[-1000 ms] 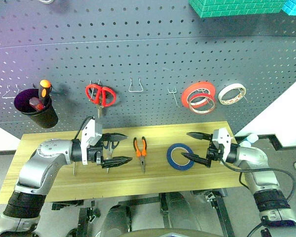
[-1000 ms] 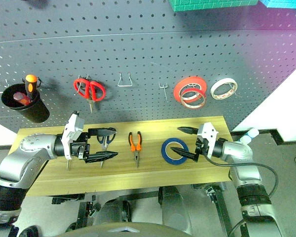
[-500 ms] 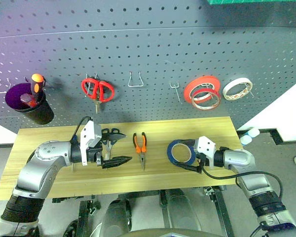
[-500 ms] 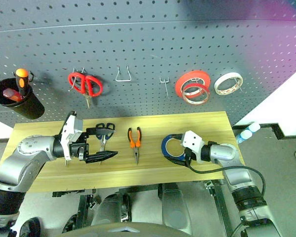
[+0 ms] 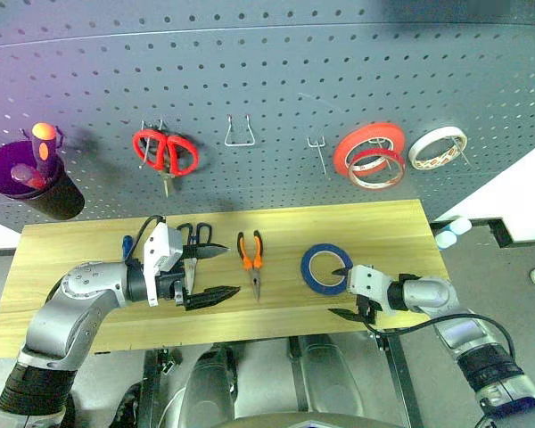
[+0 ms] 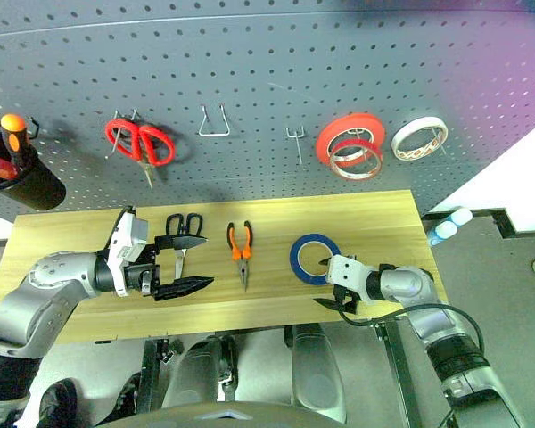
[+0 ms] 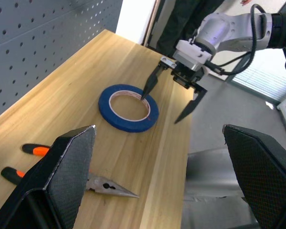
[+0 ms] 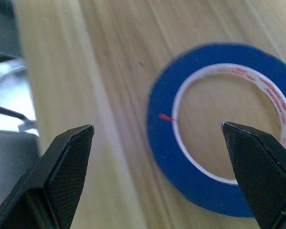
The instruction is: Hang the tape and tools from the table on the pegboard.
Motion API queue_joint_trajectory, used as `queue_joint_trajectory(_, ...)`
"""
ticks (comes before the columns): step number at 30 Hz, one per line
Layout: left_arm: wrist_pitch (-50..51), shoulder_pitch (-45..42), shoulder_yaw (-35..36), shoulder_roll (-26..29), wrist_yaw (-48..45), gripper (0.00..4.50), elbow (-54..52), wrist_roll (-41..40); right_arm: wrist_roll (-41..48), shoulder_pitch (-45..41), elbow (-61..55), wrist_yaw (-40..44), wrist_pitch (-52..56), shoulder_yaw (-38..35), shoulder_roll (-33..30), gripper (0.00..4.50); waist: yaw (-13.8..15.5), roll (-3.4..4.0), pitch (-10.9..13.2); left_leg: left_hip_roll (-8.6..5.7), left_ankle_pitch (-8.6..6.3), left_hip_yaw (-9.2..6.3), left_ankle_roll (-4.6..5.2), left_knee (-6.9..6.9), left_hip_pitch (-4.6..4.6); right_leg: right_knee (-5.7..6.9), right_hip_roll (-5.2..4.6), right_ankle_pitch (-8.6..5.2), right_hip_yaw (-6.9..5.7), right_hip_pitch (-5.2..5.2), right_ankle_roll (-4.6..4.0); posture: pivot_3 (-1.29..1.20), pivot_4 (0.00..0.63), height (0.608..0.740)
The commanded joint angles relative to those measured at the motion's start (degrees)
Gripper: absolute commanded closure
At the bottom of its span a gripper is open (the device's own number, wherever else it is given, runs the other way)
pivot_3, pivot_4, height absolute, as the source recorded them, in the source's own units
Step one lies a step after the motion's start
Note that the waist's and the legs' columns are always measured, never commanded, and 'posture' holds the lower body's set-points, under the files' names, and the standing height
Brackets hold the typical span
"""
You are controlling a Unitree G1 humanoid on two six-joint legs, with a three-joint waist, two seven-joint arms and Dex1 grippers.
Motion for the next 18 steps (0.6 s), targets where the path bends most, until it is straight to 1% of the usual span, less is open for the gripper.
queue_joint_trajectory(1,0.11,0.84,1.17,0.33,0.37,0.03,-2.1,-0.94,-1.95,-1.18,0.69,0.01,-2.88,1.54,-0.78,0.0,0.02,-0.03,0.21,0.0,0.0,0.0,0.0,0.0,0.0,0.0,0.0,0.0,0.0,-0.03,0.0,-0.1,0.343,0.733)
queue_joint_trajectory(9,-0.09,0.87,1.13,0.23,0.98,0.03,-2.35,-0.77,-2.15,-4.04,2.32,3.22,-3.29,3.75,-0.65,0.0,0.12,-0.02,0.46,0.0,0.0,0.03,0.0,-0.01,-0.08,-0.01,-0.01,-0.02,0.0,-0.22,0.06,-0.09,0.342,0.733)
queue_joint_trajectory(12,-0.36,0.99,1.15,0.13,1.3,0.03,-2.38,-0.56,-3.63,-4.77,3.24,3.2,-4.73,4.5,-1.21,0.0,0.15,-0.01,0.47,0.0,0.0,0.03,0.0,-0.01,-0.08,0.0,-0.01,-0.03,0.0,-0.22,0.06,-0.08,0.338,0.733)
queue_joint_trajectory(14,-0.37,1.1,1.22,0.03,1.59,0.03,-2.51,-0.64,-3.18,-5.19,3.5,3.75,-4.03,4.43,-1.06,0.0,0.14,-0.01,0.47,0.0,0.0,0.03,0.0,-0.01,-0.08,0.0,-0.01,-0.03,0.0,-0.22,0.06,-0.08,0.336,0.733)
queue_joint_trajectory(16,-0.37,1.33,1.25,0.0,1.8,0.03,-2.84,-0.75,-4.52,-5.78,4.62,3.44,-3.76,4.99,-1.34,0.0,0.11,-0.02,0.47,0.0,0.0,0.03,0.0,-0.01,-0.08,0.0,-0.01,-0.03,0.0,-0.22,0.06,-0.08,0.335,0.733)
queue_joint_trajectory(18,-0.39,1.61,1.3,-0.01,2.02,0.0,-3.22,-0.85,-6.51,-6.26,6.25,2.52,-5.69,5.77,-1.84,0.39,0.14,-0.01,0.47,0.0,0.0,0.03,0.0,-0.01,-0.08,0.0,-0.01,-0.03,0.0,-0.23,0.06,-0.08,0.334,0.733)
